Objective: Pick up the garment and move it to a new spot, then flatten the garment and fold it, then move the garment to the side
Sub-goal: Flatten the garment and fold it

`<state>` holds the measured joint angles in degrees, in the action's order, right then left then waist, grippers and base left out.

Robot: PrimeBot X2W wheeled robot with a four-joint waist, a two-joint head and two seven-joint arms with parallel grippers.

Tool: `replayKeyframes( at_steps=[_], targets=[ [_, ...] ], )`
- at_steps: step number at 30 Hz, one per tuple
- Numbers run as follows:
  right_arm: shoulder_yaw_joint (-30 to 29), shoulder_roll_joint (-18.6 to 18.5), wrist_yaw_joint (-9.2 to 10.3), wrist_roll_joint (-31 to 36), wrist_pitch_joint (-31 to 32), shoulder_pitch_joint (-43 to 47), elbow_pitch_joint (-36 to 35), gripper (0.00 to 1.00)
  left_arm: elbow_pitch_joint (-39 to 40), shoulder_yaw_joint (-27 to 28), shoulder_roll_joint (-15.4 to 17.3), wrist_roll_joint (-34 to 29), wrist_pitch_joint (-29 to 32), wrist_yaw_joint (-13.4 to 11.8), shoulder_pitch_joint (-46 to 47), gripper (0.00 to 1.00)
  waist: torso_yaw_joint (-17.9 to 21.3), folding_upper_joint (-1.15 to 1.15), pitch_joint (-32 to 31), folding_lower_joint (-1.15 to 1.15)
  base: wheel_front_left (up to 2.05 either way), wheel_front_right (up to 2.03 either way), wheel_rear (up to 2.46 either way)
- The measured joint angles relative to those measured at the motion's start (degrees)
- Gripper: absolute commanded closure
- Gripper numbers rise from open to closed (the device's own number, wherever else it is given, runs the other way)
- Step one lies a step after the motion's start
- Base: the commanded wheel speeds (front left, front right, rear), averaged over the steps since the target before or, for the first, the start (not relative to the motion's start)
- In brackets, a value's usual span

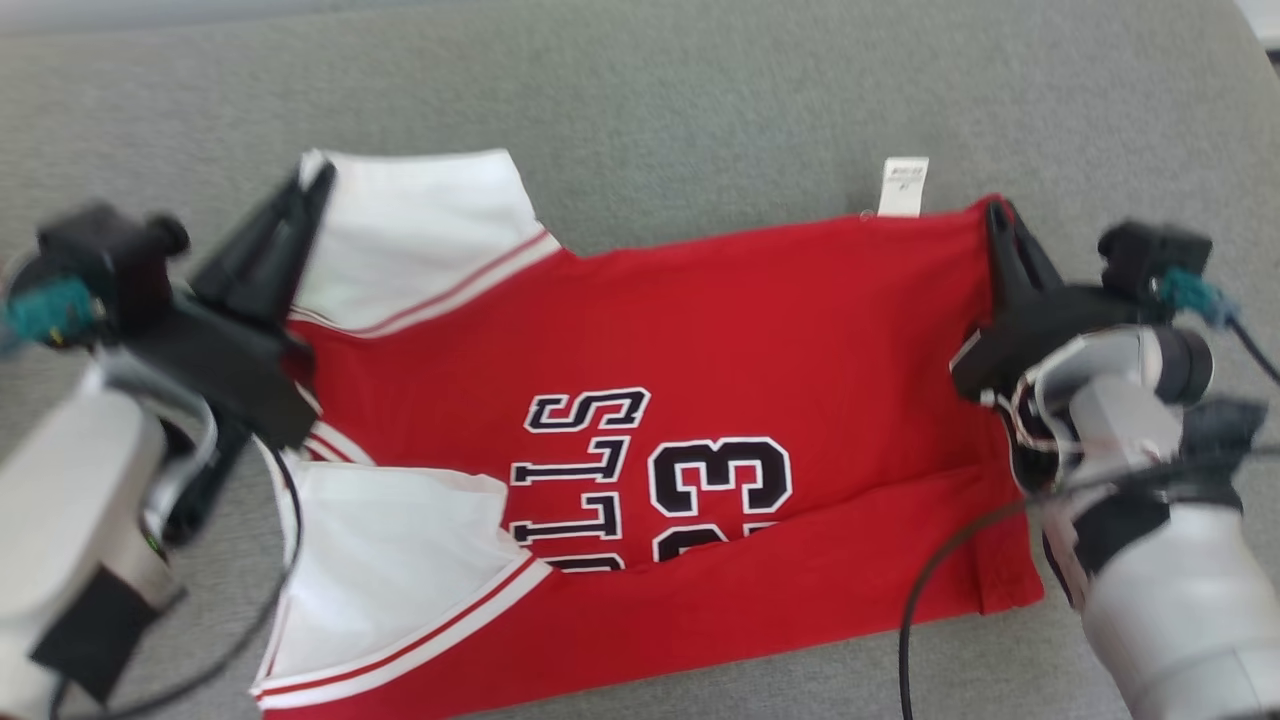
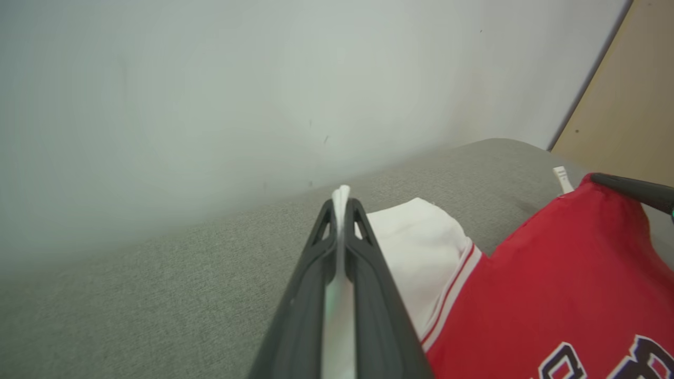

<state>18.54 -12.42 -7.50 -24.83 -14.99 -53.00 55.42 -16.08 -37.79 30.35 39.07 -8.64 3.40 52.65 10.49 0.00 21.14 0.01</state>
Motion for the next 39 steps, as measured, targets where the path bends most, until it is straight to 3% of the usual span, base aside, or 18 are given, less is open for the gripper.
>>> replayKeyframes(
  at_steps=[9, 14, 22, 30, 31, 32, 33, 34, 35, 39],
  targets=[
    [3.0, -5.6, 0.00, -5.0, 0.0, 15.8, -17.9, 1.00, 10.0, 0.1, 1.8, 0.4, -4.6, -3.2, -12.5, 1.00, -2.4, 0.00, -4.2, 0.01, 0.00, 0.00, 0.00],
    [5.4, -8.1, 0.00, -7.4, 0.0, 22.1, -23.3, 1.00, 13.7, 1.1, 2.2, -0.4, -6.0, -6.2, -20.5, 1.00, -3.3, -0.01, -6.2, 0.01, 0.00, 0.00, 0.00],
    [5.8, -11.3, 0.00, -10.1, -0.1, 30.0, -29.1, 1.00, 15.7, 4.6, -2.3, -4.1, -6.3, -7.5, -31.5, 1.00, -5.2, -0.01, -8.3, 0.00, 0.00, 0.00, 0.00],
    [4.7, -12.1, 0.00, -10.7, -0.1, 34.6, -30.7, 1.00, 13.0, 9.3, -7.9, -9.1, -6.3, -5.1, -37.3, 1.00, -6.6, -0.01, -10.0, 0.00, 0.00, 0.00, 0.00],
    [4.0, -12.1, 0.00, -10.7, -0.1, 34.9, -30.7, 1.00, 12.6, 9.8, -8.8, -9.3, -6.4, -4.9, -37.8, 0.93, -6.7, -0.01, -10.2, 0.00, 0.00, 0.00, 0.00],
    [3.8, -12.1, 0.00, -10.7, -0.1, 35.2, -30.7, 0.88, 12.4, 10.2, -9.3, -10.1, -6.4, -4.6, -38.4, 0.56, -6.8, -0.01, -10.5, 0.00, 0.00, 0.00, 0.00],
    [3.7, -12.1, 0.00, -10.4, -0.1, 35.6, -30.7, 0.51, 12.3, 11.0, -9.9, -10.6, -6.4, -4.1, -39.0, 0.33, -6.9, -0.01, -10.7, 0.00, 0.00, 0.00, 0.00],
    [3.4, -11.9, 0.00, -10.4, -0.1, 36.1, -30.6, 0.04, 12.4, 12.3, -10.8, -10.7, -6.4, -4.0, -39.6, 0.22, -7.0, -0.01, -11.0, 0.00, 0.00, 0.00, 0.00],
    [2.4, -11.4, 0.00, -10.1, -0.1, 36.7, -30.8, 0.00, 12.4, 13.8, -12.0, -11.4, -6.4, -3.5, -40.8, 0.00, -7.1, -0.01, -11.5, 0.00, 0.00, 0.00, 0.00],
    [0.3, -10.8, 0.00, -9.4, -0.1, 38.2, -31.8, 0.00, 12.0, 16.9, -13.9, -14.2, -6.4, -3.1, -43.5, 0.00, -7.6, -0.01, -12.4, 0.00, 0.00, 0.00, 0.00]
  ],
)
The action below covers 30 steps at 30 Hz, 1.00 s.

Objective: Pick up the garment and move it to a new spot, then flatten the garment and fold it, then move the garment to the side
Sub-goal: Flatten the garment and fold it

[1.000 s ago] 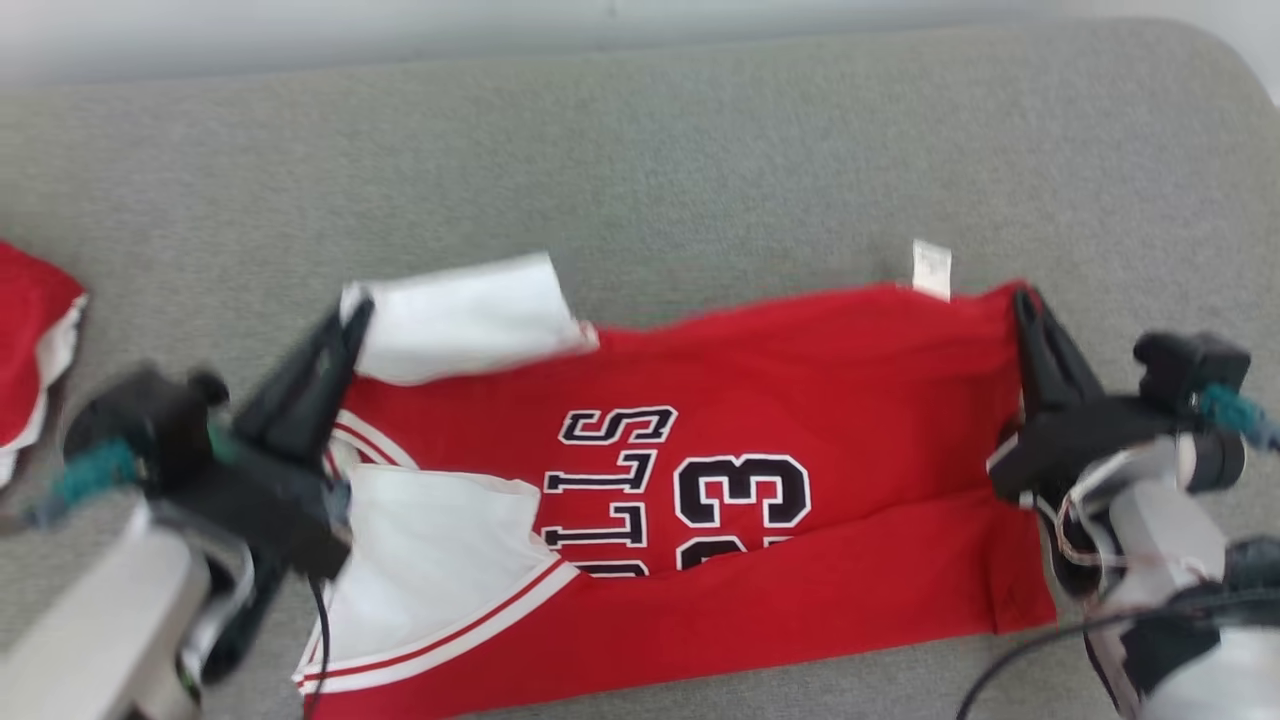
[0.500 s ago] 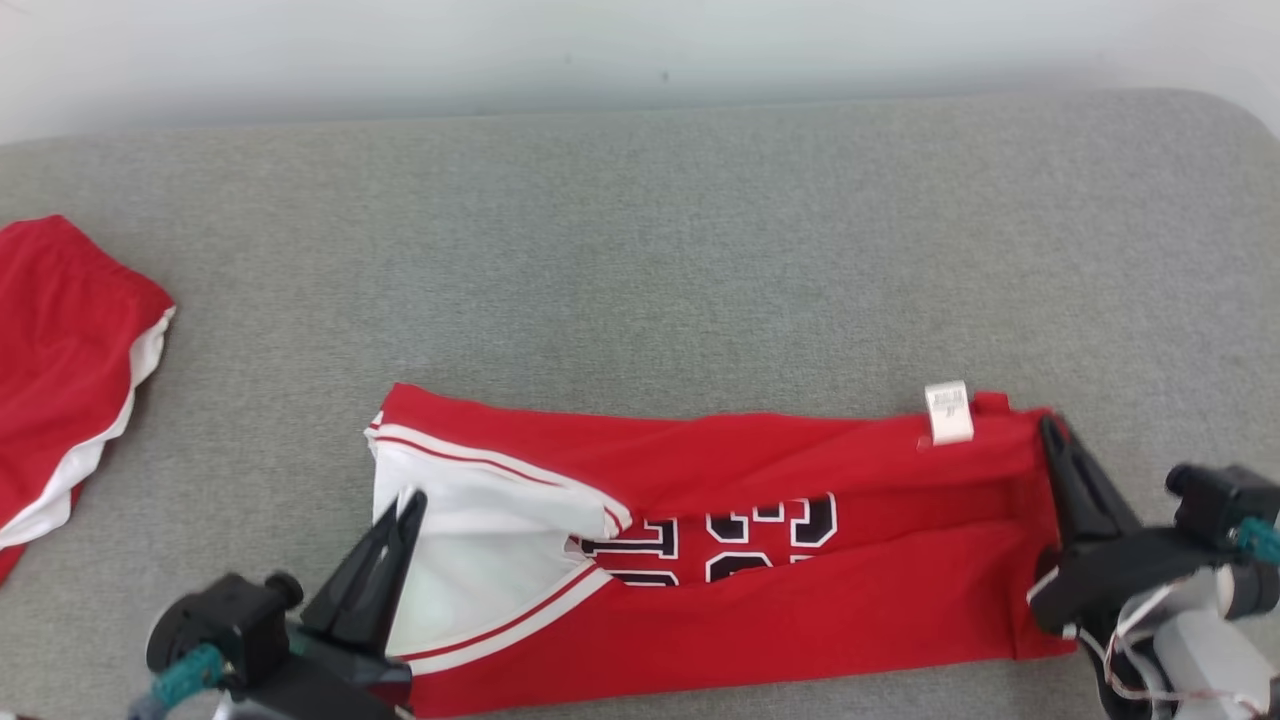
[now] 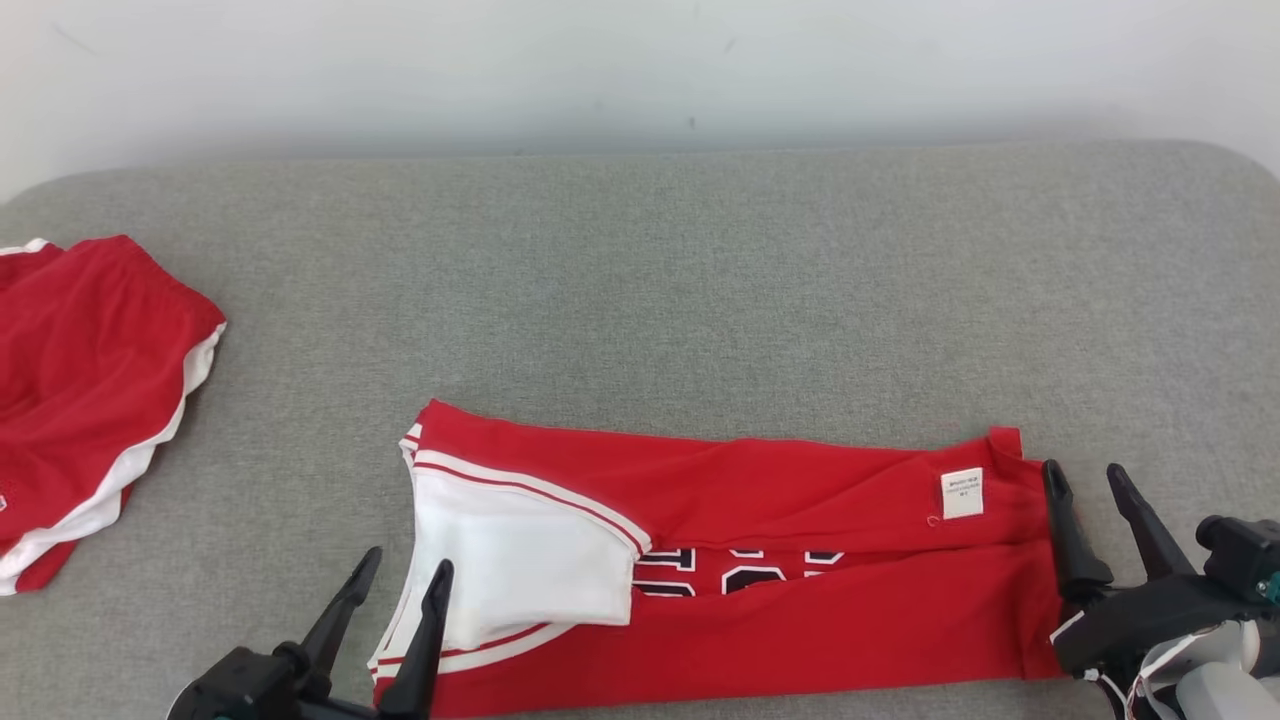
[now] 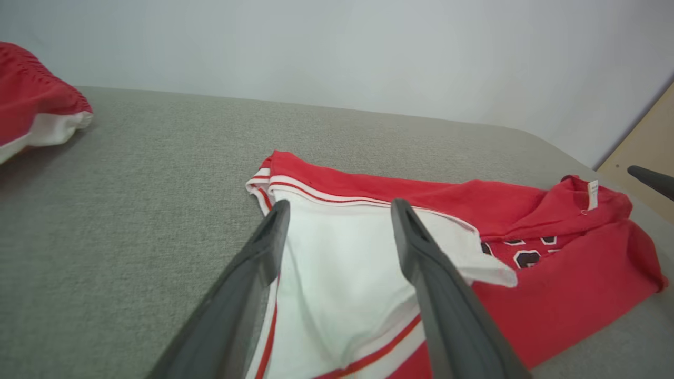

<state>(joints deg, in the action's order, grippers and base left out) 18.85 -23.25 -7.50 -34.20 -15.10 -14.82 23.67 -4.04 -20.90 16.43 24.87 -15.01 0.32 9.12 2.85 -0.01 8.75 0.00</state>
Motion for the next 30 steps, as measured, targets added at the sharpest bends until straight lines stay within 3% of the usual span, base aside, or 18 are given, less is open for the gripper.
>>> replayKeyframes(
  at_steps=[8, 17, 30],
  targets=[
    [-2.3, 1.2, 0.00, 2.5, 1.5, 1.6, 2.1, 0.00, 1.5, 5.6, -3.9, -5.2, 0.0, 0.5, -3.1, 0.00, -1.1, 0.00, -1.5, 0.00, 0.00, 0.00, 0.00],
    [-5.0, 4.3, 0.00, 5.7, 5.8, 1.1, 8.3, 0.00, 3.8, 12.3, -8.0, -10.9, 0.0, -1.4, -6.0, 0.00, -2.2, 0.00, -2.7, 0.00, 0.00, 0.00, 0.00],
    [-7.6, 6.6, 0.00, 7.1, 8.5, -2.4, 15.5, 0.00, 3.9, 16.1, -11.5, -14.1, 0.0, 1.6, -6.9, 0.00, -3.7, 0.01, -1.9, 0.00, 0.00, 0.00, 0.00]
  ],
)
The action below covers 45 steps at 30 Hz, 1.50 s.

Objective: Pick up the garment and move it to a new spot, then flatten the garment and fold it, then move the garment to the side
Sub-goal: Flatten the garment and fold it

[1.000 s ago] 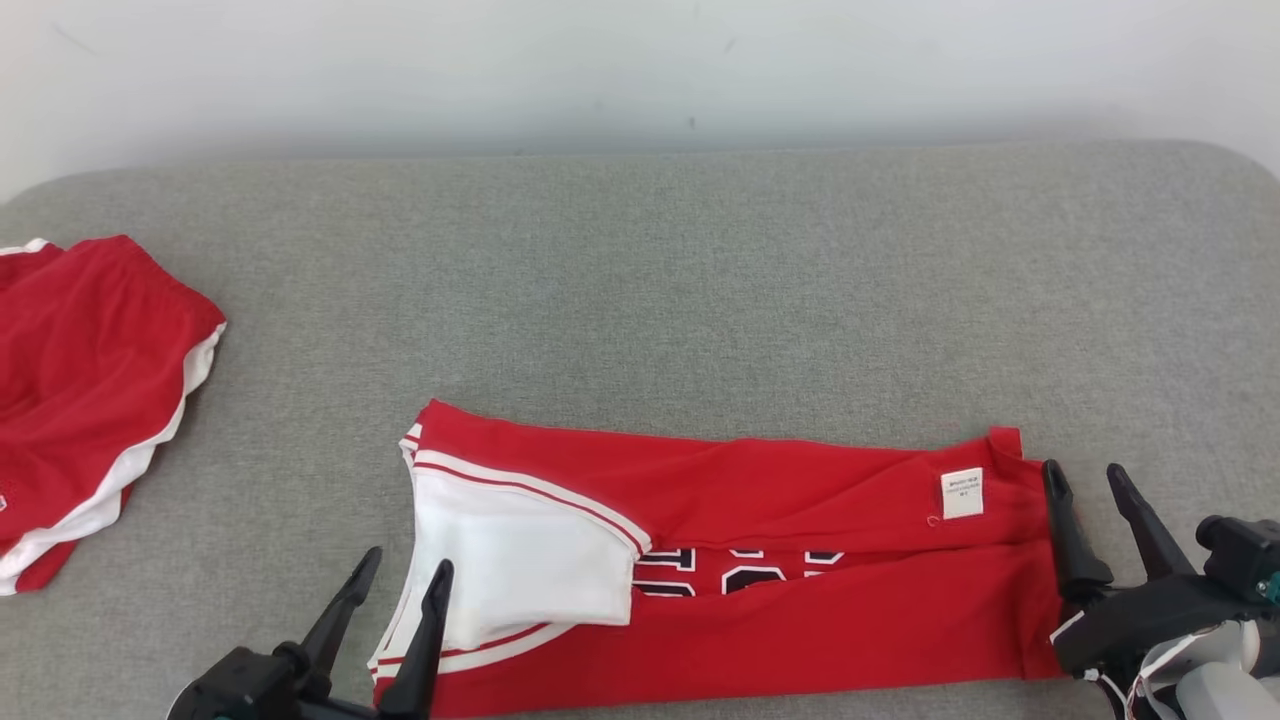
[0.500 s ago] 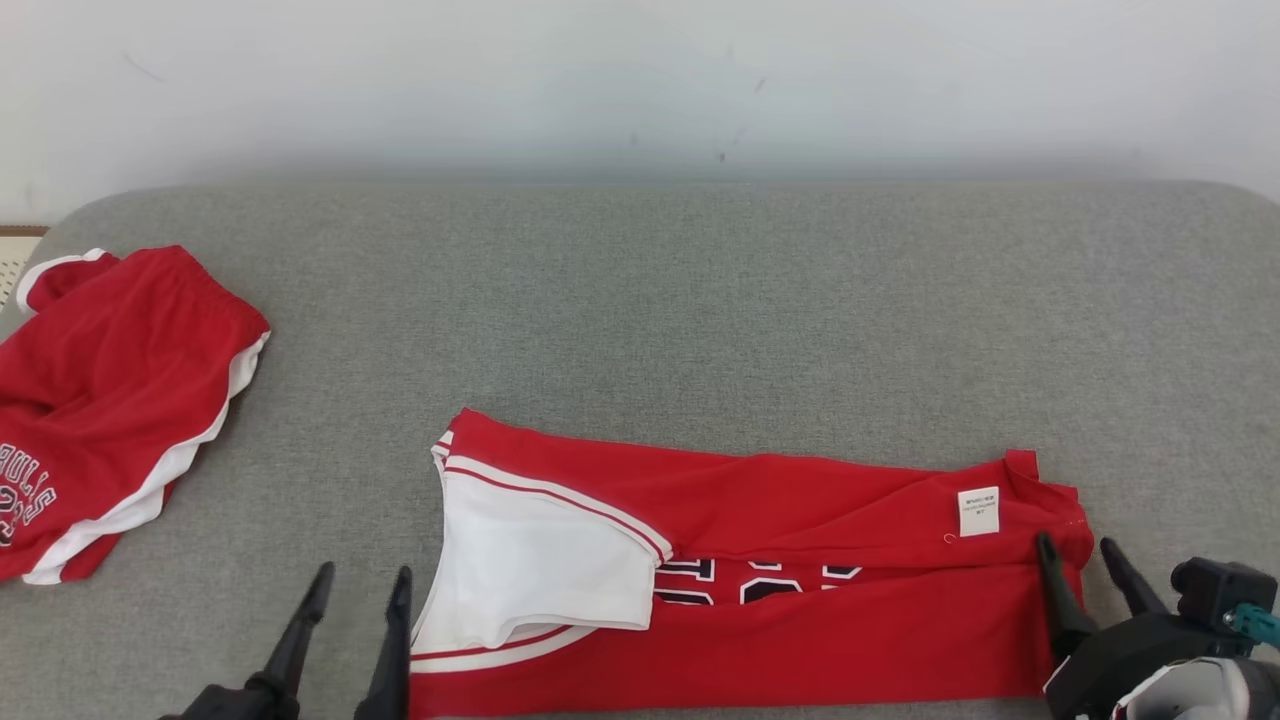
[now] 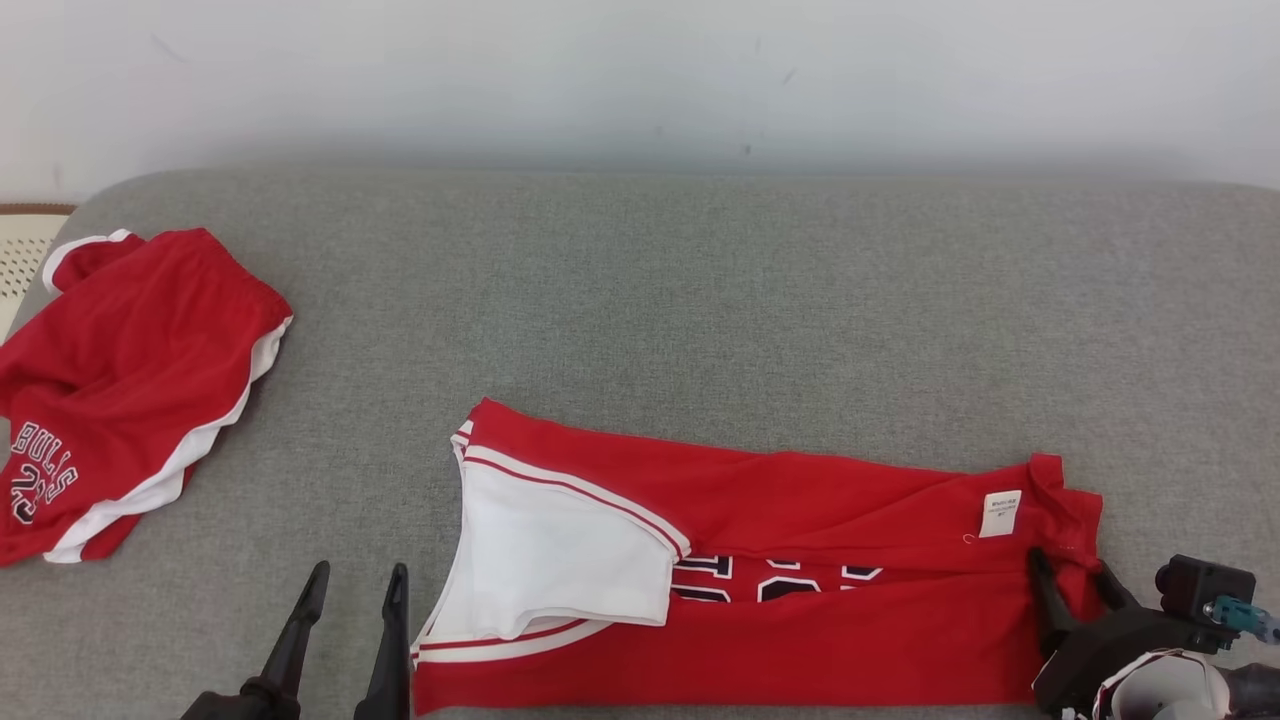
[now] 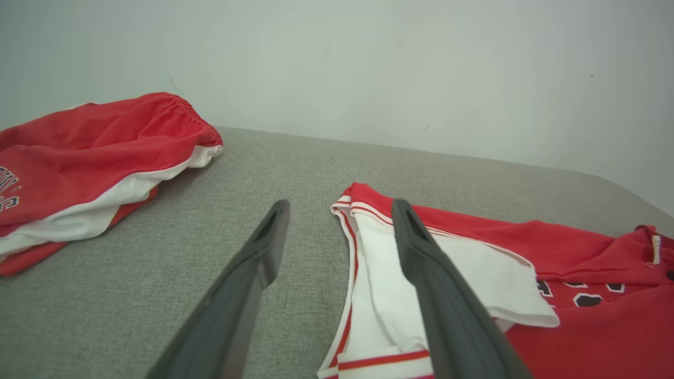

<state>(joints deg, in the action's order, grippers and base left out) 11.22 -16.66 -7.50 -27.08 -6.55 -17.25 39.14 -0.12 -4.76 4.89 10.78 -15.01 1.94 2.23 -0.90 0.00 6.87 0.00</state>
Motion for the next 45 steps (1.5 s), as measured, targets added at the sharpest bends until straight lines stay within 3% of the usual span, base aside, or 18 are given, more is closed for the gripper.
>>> replayKeyframes(
  at_steps=[1, 2, 3, 4, 11, 18, 23, 27, 31, 39, 45],
  targets=[
    [-0.1, 0.2, 0.00, 0.0, 0.0, -0.1, 0.3, 0.00, 0.0, 0.2, -0.1, -0.2, 0.0, 0.0, 0.1, 0.00, -0.1, 0.00, 0.1, 0.00, 0.00, 0.00, 0.00],
    [0.0, 0.4, 0.01, -0.1, 0.0, -0.2, 0.5, 0.31, 0.0, 0.4, -0.3, -0.3, 0.0, 0.1, 0.1, 0.00, -0.2, 0.00, 0.2, 0.00, 0.00, 0.00, 0.00],
    [0.1, 0.4, 0.02, -0.2, 0.0, -0.4, 0.6, 0.85, 0.0, 0.6, -0.4, -0.4, 0.0, 0.5, 0.1, 0.00, -0.4, 0.00, 0.3, 0.00, 0.00, 0.00, 0.00],
    [0.2, 0.5, 0.03, -0.5, -0.3, -0.5, 0.5, 1.00, 0.0, 0.7, -0.6, -0.5, 0.0, 0.5, 0.1, 0.00, -0.5, 0.00, 0.4, 0.00, 0.00, 0.00, 0.00],
    [0.4, 0.4, -0.02, -1.7, -2.9, -1.3, 0.7, 1.00, 0.0, 2.6, -1.4, -1.1, 0.0, 1.1, 0.1, 0.00, -0.4, 0.00, 0.6, 0.00, 0.00, 0.00, 0.00],
    [-4.7, -6.5, -0.02, -0.9, -4.5, -4.0, 2.3, 1.00, 0.2, 3.6, -1.7, -1.9, 0.0, 1.5, 0.1, 0.00, -0.3, 0.00, 0.4, 0.00, 0.00, 0.00, 0.00],
    [-5.2, -7.7, -0.02, -0.6, -3.5, -4.6, -0.4, 1.00, 0.7, 4.4, -1.8, -1.9, 0.0, 0.9, -0.9, 0.00, 0.2, 0.00, -0.1, 0.00, 0.00, 0.00, 0.00],
    [-3.8, -6.1, -0.02, -3.0, -1.7, -4.3, -6.2, 1.00, 0.7, 4.9, -1.9, -1.9, 0.0, 0.6, -1.2, 0.00, 0.9, 0.00, -0.6, 0.00, 0.00, 0.00, 0.00],
    [-0.2, -2.7, 0.00, -10.2, 2.2, -1.9, -15.6, 1.00, 0.6, 5.1, -1.9, -1.9, 0.0, 0.6, -1.6, 0.00, 1.5, 0.00, -1.2, 0.00, 0.00, 0.00, 0.00],
    [6.0, -0.7, 0.01, -18.1, 10.0, 3.5, -33.4, 1.00, 0.3, 5.0, -2.0, -1.7, 0.0, 0.6, -2.0, 0.00, 1.9, 0.00, -1.9, 0.00, 0.00, 0.00, 0.00],
    [10.2, 3.9, 0.02, -21.1, 13.4, 4.9, -39.4, 1.00, -0.6, 3.9, -2.0, -0.4, 0.0, 0.4, -1.5, 0.00, 0.9, 0.00, -1.7, 0.00, 0.00, 0.00, 0.00]
  ],
)
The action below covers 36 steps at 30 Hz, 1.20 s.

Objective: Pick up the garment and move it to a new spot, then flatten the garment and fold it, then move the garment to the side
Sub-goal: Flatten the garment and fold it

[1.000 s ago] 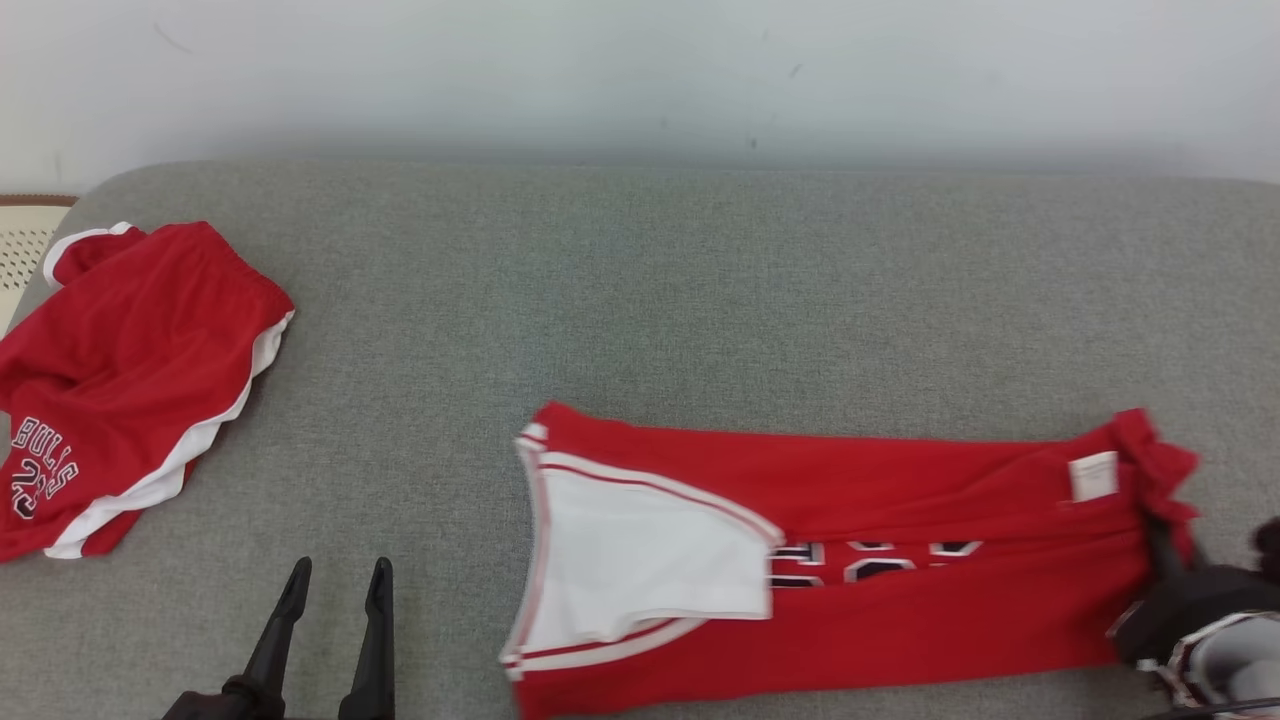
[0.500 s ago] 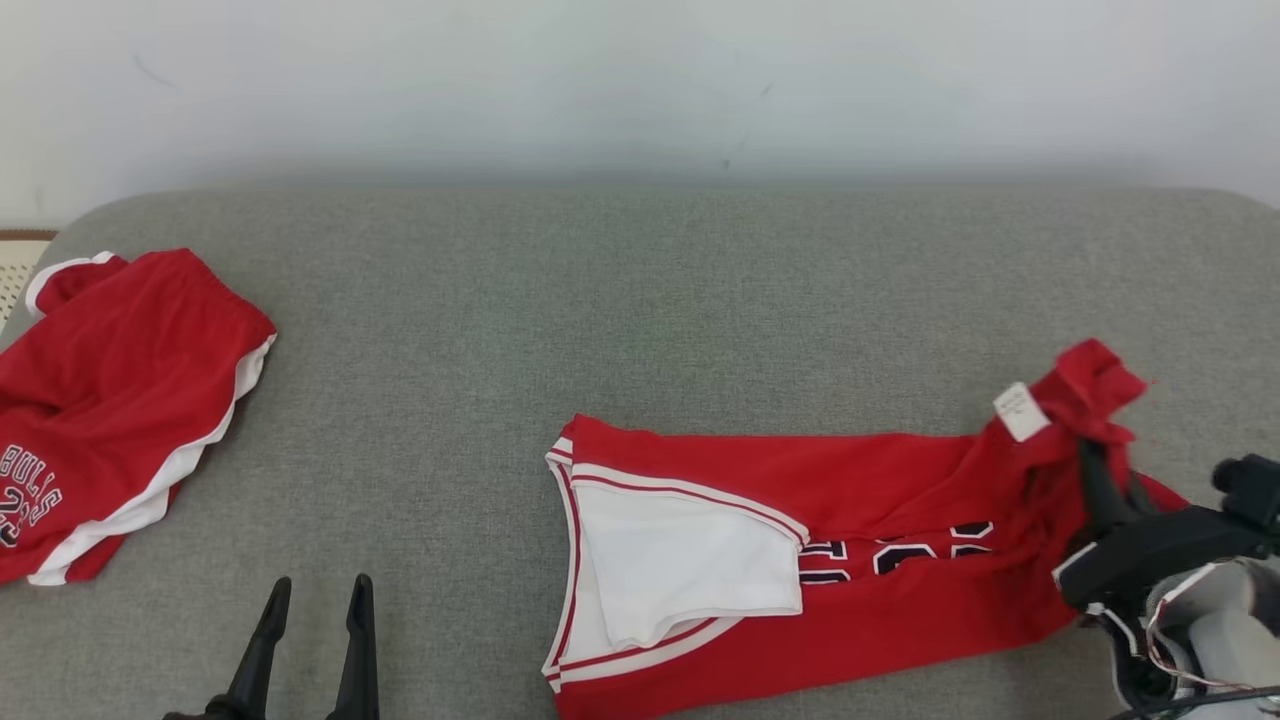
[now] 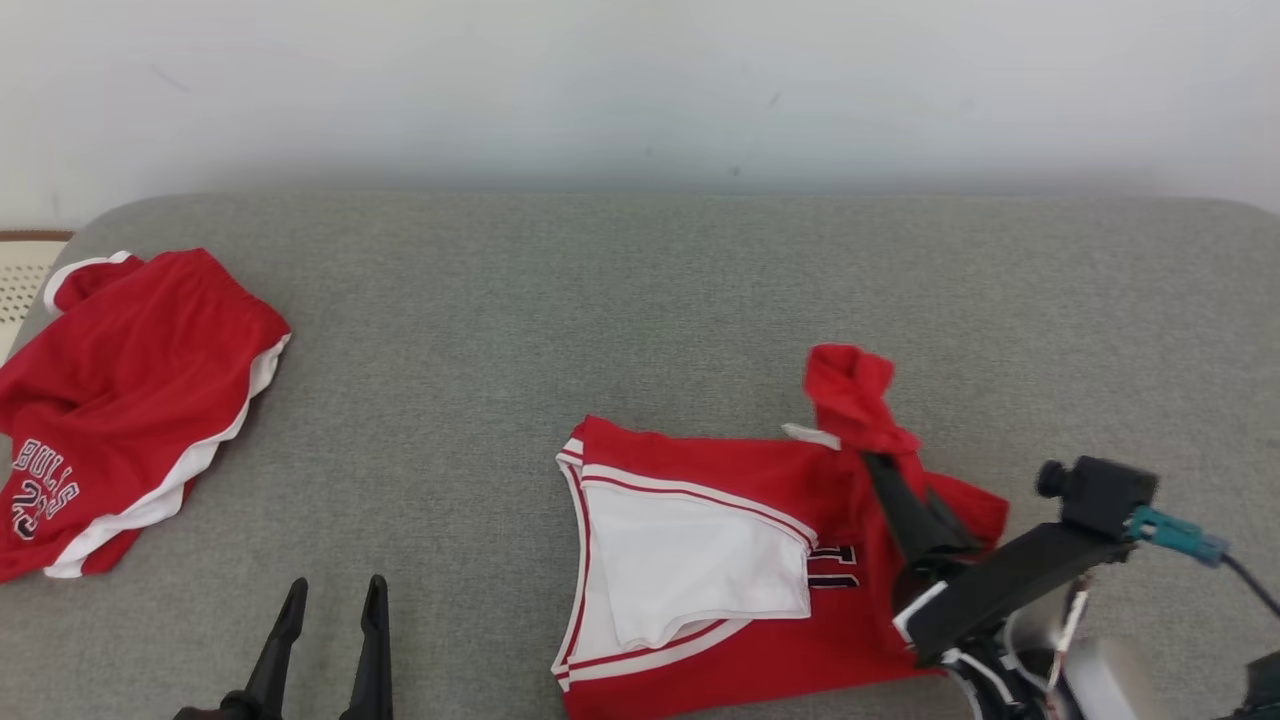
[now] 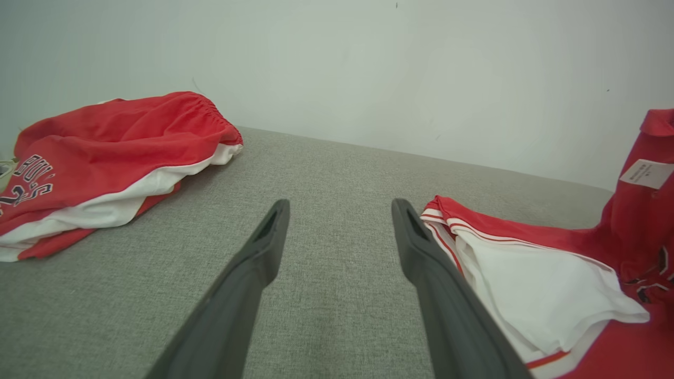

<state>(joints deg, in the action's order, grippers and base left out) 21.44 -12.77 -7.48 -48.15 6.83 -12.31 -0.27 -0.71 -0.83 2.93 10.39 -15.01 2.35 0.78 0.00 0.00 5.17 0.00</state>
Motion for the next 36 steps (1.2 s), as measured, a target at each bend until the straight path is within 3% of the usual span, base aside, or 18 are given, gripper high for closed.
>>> replayKeyframes(
  at_steps=[12, 22, 23, 24, 31, 36],
  targets=[
    [5.6, 7.2, 0.00, 3.4, -1.9, -4.1, 8.6, 1.00, -1.8, -2.3, 0.0, 1.2, 0.0, -0.2, 1.7, 0.00, -4.4, 0.00, 0.3, 0.00, 0.00, 0.00, 0.00],
    [8.8, 9.3, 0.00, 4.7, -6.0, -8.9, 20.7, 1.00, -3.3, -4.0, 0.0, 1.9, 0.0, -0.4, 3.0, 0.00, -7.8, 0.00, 1.2, 0.00, 0.00, 0.00, 0.00],
    [9.0, 9.3, 0.00, 4.9, -6.8, -9.3, 21.6, 0.69, -3.4, -4.1, 0.0, 1.9, 0.0, -0.4, 3.0, 0.00, -8.0, 0.00, 1.3, 0.00, 0.00, 0.00, 0.00],
    [9.3, 9.4, 0.00, 4.9, -7.0, -9.6, 22.2, 0.00, -3.6, -4.2, 0.0, 1.9, 0.0, -0.4, 3.0, 0.00, -8.1, 0.00, 1.3, 0.00, 0.00, 0.00, 0.00],
    [10.8, 9.6, 0.00, 2.7, -9.5, -10.9, 20.3, 0.00, -4.2, -3.4, 0.0, 2.0, 0.0, -0.4, 3.0, 0.00, -7.8, 0.00, 1.3, 0.00, 0.00, 0.00, 0.00],
    [11.7, 7.2, 0.00, 0.0, -11.9, -10.9, 12.8, 0.00, -3.9, -3.1, 0.0, 2.0, 0.0, -0.7, 3.0, 0.00, -6.9, 0.00, 1.1, 0.00, 0.00, 0.00, 0.00]
  ],
)
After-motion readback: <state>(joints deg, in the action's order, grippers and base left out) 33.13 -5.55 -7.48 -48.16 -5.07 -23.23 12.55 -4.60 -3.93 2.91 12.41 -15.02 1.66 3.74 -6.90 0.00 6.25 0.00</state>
